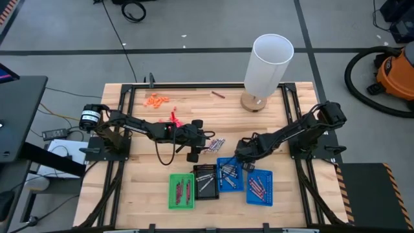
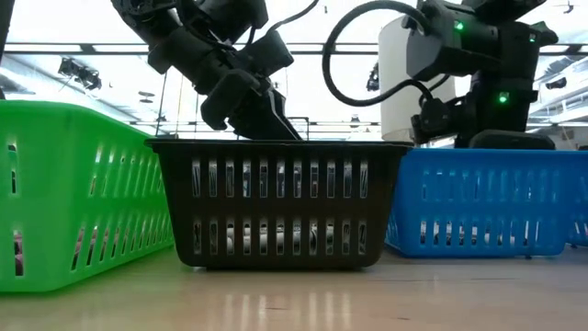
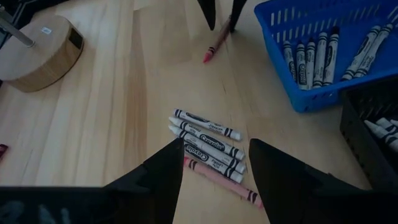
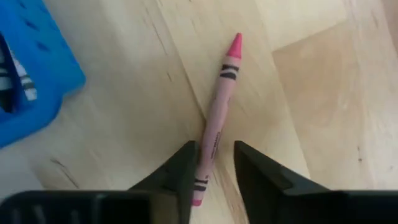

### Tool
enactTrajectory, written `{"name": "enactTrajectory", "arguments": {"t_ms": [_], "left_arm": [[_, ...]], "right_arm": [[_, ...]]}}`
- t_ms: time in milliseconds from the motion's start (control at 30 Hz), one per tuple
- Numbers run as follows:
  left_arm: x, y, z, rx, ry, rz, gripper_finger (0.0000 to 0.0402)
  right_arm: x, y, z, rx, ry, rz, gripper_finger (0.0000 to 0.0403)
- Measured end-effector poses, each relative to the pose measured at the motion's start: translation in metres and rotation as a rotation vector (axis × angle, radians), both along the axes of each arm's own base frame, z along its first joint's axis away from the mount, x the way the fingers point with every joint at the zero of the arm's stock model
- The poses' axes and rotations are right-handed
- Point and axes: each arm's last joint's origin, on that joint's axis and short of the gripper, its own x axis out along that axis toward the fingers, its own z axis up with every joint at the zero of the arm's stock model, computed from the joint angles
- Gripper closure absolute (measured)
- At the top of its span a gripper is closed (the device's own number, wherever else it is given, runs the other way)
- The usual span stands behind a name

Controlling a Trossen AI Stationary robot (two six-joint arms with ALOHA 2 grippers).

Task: Sort crayons
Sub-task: Put the pink crayon into the right blue bin

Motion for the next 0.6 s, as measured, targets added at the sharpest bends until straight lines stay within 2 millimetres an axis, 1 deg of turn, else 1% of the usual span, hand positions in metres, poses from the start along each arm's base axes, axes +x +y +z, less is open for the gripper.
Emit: {"name": "enactTrajectory", "arguments": {"t_ms": [200,300,433,600], "left_arm": [[0.0,-0.001,0.0,0.0,0.004,-0.002,0.0208],[0.0,-0.001,0.0,-0.004,0.004,0.001,0.0208],[-0.001,-0.002,0.003,-0.025,-0.008,0.012,0.0208],[-0.002,-0.003,0.006,-0.026,-0.02,0.01,0.0208]], "right_arm": [[-0.003,0.0,-0.002,0.018,0.015,0.002,0.0358],[-0.004,0.0,-0.001,0.016,0.022,0.008,0.0385],[-0.008,-0.001,0.002,0.012,0.038,0.007,0.0387],[-0.014,-0.004,0.014,-0.001,0.018,0.001,0.0369]]}}
